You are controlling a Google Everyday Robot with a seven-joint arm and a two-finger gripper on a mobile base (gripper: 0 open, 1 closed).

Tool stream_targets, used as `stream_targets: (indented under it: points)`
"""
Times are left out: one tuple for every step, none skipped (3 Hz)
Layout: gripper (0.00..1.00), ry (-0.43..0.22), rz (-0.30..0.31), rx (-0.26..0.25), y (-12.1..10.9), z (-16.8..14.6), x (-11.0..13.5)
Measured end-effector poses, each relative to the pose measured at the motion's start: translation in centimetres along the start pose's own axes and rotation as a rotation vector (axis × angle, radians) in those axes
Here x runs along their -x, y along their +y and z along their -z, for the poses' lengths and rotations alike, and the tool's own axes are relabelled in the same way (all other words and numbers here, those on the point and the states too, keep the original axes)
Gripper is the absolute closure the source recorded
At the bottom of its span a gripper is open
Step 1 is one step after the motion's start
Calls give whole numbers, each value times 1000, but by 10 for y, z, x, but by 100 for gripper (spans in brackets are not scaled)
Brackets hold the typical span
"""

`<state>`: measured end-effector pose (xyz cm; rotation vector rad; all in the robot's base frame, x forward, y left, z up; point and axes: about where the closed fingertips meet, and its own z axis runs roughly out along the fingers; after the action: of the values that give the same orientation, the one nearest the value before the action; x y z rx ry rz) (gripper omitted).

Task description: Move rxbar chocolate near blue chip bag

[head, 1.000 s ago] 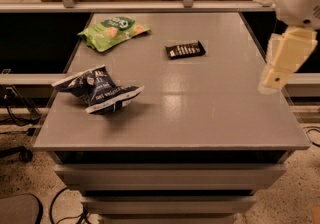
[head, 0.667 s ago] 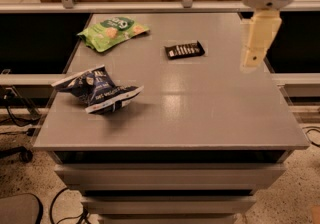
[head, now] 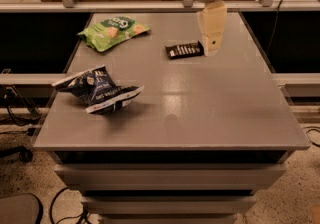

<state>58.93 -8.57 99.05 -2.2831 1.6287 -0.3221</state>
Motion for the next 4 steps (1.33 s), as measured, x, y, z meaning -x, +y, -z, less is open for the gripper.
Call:
stream_targets:
  points:
    - [0,-2,-4,-7,-2,-1,-1]
    - [0,-1,0,6,-6,-15,-9]
    - [0,-13,14,40,-16,-39,-15]
    - [0,-25,14,80,-25,-68,-16]
